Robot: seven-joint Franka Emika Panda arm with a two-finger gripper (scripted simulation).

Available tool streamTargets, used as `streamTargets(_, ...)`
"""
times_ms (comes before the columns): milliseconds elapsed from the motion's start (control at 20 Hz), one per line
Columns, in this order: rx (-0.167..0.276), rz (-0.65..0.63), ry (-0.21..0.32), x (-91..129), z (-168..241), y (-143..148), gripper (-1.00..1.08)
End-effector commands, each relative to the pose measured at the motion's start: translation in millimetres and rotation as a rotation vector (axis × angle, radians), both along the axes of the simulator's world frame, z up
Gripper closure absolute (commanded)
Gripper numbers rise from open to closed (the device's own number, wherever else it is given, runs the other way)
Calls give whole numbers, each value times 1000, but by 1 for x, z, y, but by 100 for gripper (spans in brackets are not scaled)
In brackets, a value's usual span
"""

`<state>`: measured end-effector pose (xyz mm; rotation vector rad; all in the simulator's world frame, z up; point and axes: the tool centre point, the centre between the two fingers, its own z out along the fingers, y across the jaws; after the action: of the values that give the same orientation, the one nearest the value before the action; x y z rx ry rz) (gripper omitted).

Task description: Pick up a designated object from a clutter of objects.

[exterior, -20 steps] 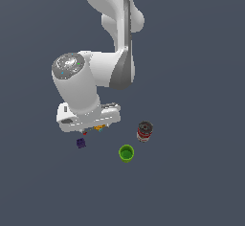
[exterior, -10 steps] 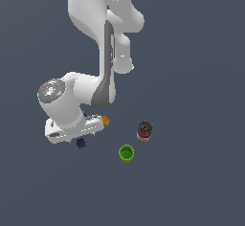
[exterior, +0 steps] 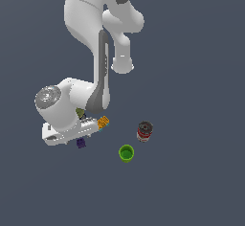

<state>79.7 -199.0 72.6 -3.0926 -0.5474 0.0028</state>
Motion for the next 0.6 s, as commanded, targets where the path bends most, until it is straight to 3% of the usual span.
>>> streamTargets(0,0,1,-1,0,0,0,-92)
streamTargets(550,0,3,-2,-1,-42,0,-92)
